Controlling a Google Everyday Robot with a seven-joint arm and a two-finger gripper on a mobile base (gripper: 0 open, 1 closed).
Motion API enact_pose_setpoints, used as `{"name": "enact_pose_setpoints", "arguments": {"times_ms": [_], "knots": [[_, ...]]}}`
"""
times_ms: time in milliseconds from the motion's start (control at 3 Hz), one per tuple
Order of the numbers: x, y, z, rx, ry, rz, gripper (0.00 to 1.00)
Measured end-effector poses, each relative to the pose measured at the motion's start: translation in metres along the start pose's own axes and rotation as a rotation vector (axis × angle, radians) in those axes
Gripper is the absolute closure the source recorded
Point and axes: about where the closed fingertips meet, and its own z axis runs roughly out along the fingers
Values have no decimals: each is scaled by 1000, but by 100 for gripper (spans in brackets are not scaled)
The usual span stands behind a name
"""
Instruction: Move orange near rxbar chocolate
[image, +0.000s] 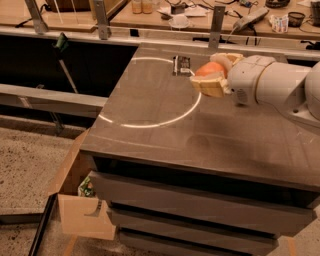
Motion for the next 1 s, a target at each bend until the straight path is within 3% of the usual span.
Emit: {"name": "enact_pose_setpoints", "arguments": {"times_ms": [333,667,1000], "knots": [[-1,1,24,-20,-45,68,100],[5,-18,66,-1,-82,136,100],[9,-28,88,10,-94,152,100]]}}
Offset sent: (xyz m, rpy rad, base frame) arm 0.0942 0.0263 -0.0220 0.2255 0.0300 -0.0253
